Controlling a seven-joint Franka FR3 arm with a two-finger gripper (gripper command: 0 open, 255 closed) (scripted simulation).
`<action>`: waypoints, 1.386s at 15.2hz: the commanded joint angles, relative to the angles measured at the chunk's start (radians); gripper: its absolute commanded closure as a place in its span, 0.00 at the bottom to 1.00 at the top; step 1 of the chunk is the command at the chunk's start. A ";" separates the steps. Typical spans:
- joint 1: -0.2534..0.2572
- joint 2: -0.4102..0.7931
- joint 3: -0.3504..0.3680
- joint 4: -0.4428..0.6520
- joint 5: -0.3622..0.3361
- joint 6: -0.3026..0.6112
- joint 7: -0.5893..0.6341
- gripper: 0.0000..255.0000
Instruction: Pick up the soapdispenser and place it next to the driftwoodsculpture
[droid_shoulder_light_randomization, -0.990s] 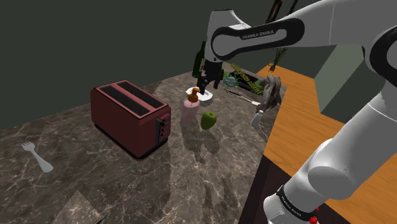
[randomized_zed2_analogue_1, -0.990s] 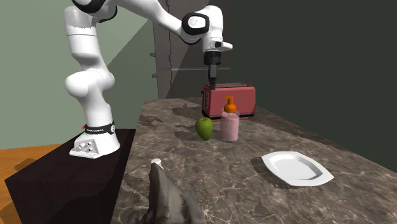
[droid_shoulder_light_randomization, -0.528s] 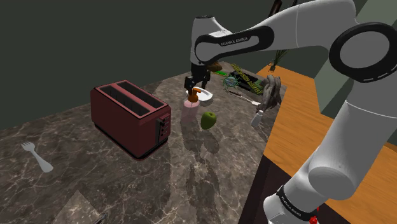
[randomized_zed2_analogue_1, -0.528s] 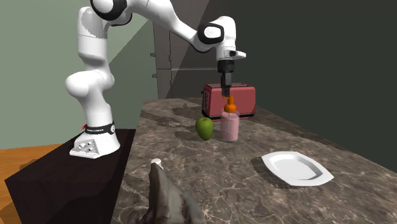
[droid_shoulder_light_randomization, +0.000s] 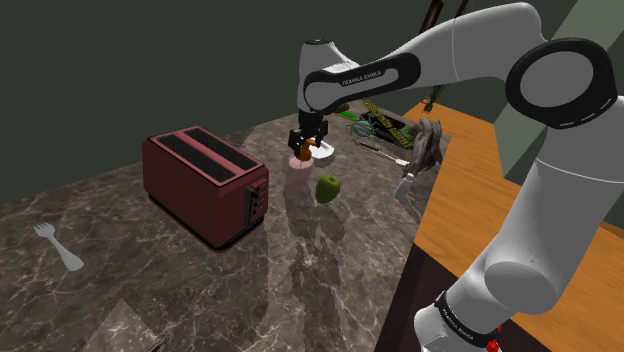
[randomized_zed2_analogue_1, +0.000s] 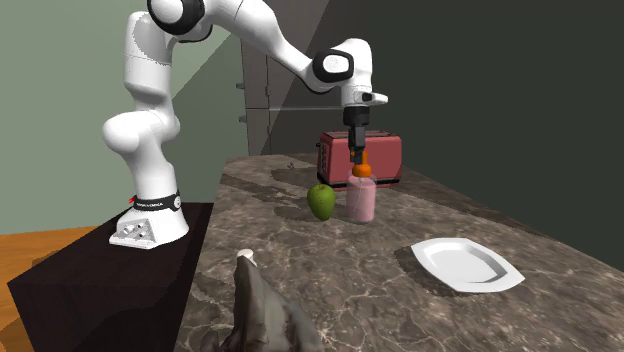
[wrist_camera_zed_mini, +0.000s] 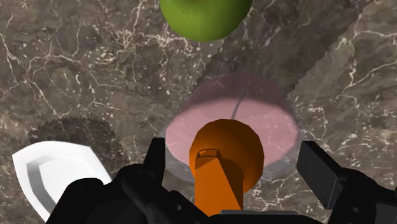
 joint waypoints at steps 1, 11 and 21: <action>0.000 0.001 0.000 -0.001 0.000 0.002 0.000 0.00; 0.000 0.001 0.000 0.000 0.000 0.002 0.000 1.00; 0.000 -0.028 0.003 0.043 0.011 -0.069 -0.017 1.00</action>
